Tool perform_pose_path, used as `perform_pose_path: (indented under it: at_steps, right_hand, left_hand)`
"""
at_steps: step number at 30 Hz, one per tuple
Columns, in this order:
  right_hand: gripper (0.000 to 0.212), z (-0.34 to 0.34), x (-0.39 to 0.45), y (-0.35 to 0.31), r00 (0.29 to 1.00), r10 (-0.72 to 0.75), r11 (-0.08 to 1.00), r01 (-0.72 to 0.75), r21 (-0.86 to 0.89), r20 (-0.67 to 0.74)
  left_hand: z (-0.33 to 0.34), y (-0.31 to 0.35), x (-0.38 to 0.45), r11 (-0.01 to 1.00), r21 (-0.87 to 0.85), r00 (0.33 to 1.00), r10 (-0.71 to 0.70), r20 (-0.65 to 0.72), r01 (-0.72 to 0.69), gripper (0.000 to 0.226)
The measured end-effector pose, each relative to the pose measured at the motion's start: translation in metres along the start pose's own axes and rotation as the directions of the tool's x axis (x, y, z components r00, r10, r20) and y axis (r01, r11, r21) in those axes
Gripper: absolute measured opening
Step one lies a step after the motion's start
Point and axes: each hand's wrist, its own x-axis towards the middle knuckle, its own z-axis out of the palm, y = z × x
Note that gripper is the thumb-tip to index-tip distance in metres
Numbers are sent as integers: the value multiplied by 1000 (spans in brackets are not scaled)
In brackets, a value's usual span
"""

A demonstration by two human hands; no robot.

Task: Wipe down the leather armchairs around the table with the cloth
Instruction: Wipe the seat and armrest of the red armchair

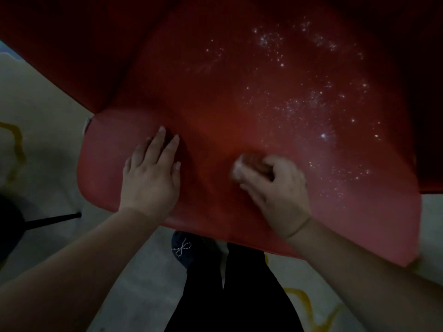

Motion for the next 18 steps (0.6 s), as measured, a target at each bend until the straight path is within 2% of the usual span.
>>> perform_pose_path:
  at_steps: [3,7,10,12,15,18]
  right_hand:
    - [35,-4,-4,12,984,-138,989,143,-42,113]
    - [36,-9,45,55,1000,4,995,-1,-96,23]
    - [37,-8,44,46,996,86,995,-87,-52,-29]
    - [35,-4,28,26,1000,28,1000,-28,3,-13]
    - [37,1,32,25,991,-101,995,103,-16,88]
    - [37,3,74,46,996,-78,996,81,-49,54]
  left_hand:
    - [1,2,-3,1000,14,1000,20,17,-21,51]
    - [2,1,-3,999,35,999,32,8,-32,52]
    - [3,2,-2,999,29,1000,19,-6,-19,52]
    - [2,4,-2,1000,17,1000,2,-12,-1,52]
    - [4,7,-1,1000,9,1000,-14,-7,14,51]
    - [4,6,5,1000,15,1000,4,-9,-4,51]
